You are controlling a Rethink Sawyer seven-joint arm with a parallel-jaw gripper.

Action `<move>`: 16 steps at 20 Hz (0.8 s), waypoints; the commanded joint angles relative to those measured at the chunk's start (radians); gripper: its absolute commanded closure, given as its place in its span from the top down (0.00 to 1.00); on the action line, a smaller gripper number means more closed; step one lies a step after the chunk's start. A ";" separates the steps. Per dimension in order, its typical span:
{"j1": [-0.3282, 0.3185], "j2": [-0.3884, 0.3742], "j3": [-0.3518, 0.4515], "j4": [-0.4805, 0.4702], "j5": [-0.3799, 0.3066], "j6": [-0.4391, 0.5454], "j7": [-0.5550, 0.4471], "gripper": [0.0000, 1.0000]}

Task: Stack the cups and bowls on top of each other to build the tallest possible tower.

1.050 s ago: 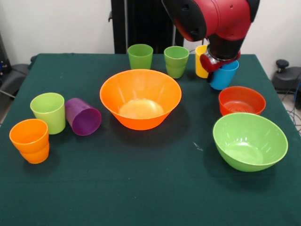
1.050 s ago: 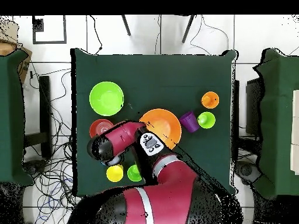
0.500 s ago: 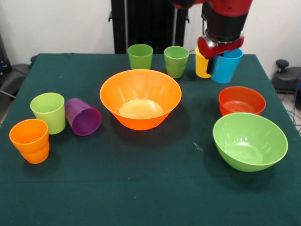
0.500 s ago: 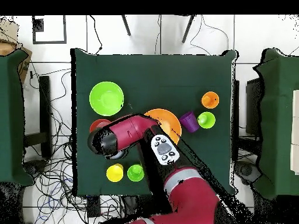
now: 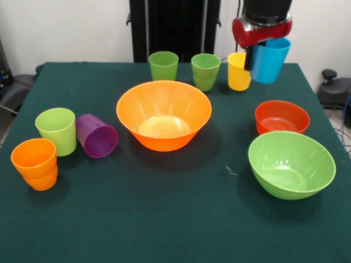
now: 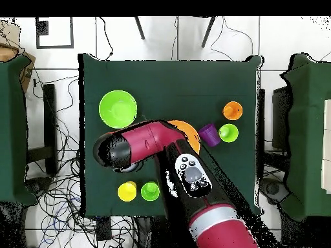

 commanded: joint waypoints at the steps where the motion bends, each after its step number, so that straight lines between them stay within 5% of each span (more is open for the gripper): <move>1: -0.051 -0.120 0.087 0.062 0.068 0.150 -0.134 0.00; 16: -0.202 -0.085 0.125 0.061 -0.011 0.153 -0.238 0.00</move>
